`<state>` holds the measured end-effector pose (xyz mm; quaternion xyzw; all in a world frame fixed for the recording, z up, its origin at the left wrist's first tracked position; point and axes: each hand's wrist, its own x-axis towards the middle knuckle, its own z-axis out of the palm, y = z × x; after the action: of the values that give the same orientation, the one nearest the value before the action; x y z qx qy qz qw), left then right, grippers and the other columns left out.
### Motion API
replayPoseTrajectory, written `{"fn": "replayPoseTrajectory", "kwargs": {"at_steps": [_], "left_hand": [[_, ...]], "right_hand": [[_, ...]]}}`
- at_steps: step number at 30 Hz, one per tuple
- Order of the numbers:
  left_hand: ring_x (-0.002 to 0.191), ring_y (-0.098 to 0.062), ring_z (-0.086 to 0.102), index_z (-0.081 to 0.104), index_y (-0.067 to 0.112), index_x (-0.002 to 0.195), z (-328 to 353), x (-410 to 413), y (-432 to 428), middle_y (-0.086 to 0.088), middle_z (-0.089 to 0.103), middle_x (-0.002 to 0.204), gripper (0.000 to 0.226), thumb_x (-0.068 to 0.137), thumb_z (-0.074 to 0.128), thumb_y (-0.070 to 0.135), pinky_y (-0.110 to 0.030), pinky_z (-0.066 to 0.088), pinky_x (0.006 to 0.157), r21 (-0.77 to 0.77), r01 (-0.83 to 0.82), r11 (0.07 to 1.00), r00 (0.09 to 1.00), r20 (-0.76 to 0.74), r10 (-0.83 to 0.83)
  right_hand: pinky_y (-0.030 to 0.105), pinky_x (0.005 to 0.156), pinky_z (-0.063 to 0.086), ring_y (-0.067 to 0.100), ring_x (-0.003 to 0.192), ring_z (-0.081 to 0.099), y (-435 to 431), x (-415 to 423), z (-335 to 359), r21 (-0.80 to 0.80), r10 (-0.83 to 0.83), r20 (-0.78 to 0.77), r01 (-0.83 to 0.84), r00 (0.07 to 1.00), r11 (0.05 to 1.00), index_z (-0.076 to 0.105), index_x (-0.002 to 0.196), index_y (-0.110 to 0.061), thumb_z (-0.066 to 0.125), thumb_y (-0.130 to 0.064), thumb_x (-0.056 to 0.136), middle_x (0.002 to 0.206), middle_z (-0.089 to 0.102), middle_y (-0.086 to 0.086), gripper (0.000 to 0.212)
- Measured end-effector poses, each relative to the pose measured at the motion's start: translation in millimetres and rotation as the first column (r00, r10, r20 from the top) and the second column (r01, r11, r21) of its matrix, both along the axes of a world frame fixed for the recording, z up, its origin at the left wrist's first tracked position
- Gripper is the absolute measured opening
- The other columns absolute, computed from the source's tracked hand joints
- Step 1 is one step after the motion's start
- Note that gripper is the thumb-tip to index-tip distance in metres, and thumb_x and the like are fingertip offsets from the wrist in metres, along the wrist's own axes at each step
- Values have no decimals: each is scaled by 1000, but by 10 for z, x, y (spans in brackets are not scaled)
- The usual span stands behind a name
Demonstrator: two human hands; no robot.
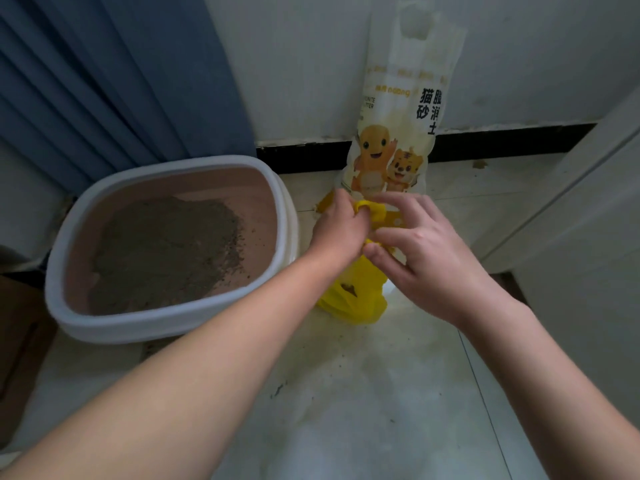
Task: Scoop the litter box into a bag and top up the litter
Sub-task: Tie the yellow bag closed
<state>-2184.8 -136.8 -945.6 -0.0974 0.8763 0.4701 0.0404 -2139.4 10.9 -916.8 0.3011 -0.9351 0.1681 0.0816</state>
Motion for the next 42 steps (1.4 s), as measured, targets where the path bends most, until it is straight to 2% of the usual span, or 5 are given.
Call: {"fn": "replayPoseTrajectory", "kwargs": {"at_steps": [14, 23, 27, 31, 42], "left_hand": [[66, -20, 52, 55, 12, 94, -82, 150, -279, -4, 61, 72, 20, 92, 46, 29, -36, 43, 67, 336, 228, 914, 957, 94, -273], [64, -20, 54, 57, 21, 80, -352, 305, -467, -3, 62, 71, 23, 98, 49, 34, -40, 43, 59, -82, 155, 984, 975, -150, -166], [69, -19, 55, 58, 23, 83, -309, 299, -421, 2, 60, 72, 17, 95, 48, 31, -38, 45, 62, -78, 187, 979, 975, -109, -195], [86, -25, 62, 57, 31, 78, -253, 328, -356, 1, 63, 80, 16, 89, 50, 21, -35, 49, 69, -137, 316, 939, 943, -66, -327], [106, -8, 63, 67, 37, 114, -396, 357, -393, 14, 71, 107, 30, 88, 52, 44, -41, 49, 97, 141, 284, 948, 959, -64, -277]], "right_hand": [[36, 58, 39, 20, 69, 51, -205, -261, -274, -167, -58, 91, 73, 994, 983, 57, 85, -16, 48, -23, 101, 73, 54, -6, 20], [31, 59, 40, 18, 69, 49, -182, -219, -98, -170, -216, 52, 222, 975, 960, 72, 83, -24, 62, -33, 92, 76, 50, -4, 17], [28, 50, 41, 13, 51, 52, -310, -183, 230, -109, -62, 312, 100, 948, 989, 72, 74, -24, 64, -28, 85, 50, 55, -5, 14], [25, 61, 56, 7, 57, 70, -364, -212, 278, -317, 62, 524, 126, 849, 940, 73, 84, -19, 70, -13, 87, 66, 74, -7, 7], [39, 74, 51, 15, 84, 60, -223, -449, -215, -263, 28, 189, 23, 982, 965, 68, 87, -22, 74, -17, 85, 84, 65, -8, 8]]}}
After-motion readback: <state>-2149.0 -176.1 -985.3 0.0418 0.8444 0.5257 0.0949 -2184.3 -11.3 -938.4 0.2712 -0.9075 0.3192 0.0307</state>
